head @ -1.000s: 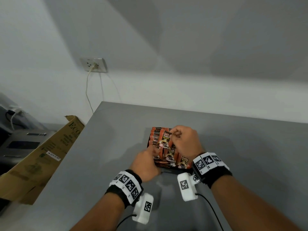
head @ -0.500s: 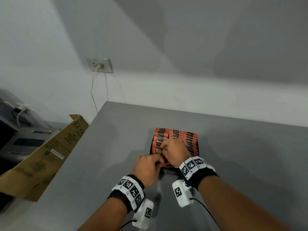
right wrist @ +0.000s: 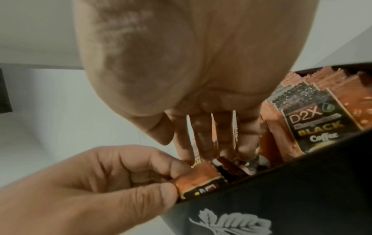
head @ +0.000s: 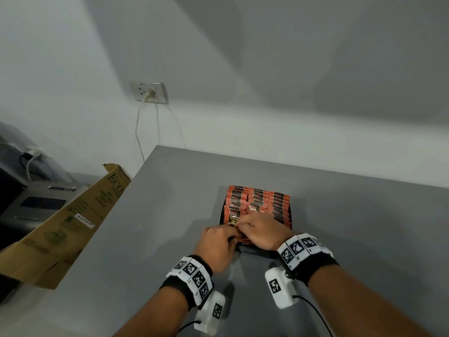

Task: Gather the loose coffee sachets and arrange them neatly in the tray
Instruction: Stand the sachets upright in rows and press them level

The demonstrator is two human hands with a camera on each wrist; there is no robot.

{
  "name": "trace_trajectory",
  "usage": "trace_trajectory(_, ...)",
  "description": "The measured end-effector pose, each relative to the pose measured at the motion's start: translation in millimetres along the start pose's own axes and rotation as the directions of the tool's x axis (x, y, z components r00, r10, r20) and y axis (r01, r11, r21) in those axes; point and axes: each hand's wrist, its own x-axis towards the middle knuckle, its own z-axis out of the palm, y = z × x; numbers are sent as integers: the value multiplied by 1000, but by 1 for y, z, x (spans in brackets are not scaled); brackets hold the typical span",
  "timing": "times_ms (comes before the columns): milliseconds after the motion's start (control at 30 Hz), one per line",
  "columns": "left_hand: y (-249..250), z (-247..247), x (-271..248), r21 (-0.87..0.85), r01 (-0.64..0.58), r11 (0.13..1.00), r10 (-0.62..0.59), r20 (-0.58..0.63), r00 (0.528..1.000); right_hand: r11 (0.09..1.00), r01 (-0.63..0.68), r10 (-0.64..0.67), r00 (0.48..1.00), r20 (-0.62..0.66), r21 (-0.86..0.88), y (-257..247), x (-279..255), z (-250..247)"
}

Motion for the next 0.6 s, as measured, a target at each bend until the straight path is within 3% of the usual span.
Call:
trace_trajectory(67, 1, 0, 0, -12, -11, 1000, 10, -18, 1000, 1000, -32, 32, 998, 47, -1, 0, -2, 3)
trace_trajectory(400, -6, -1, 4, -145, 3, 989, -22, -127, 992, 987, -86, 86, 996, 3, 134, 1, -6, 5)
trace_trajectory(600, -8, 2, 2, -206, 21, 978, -60, -184, 981, 980, -36, 45, 998, -42, 195, 1, -12, 2)
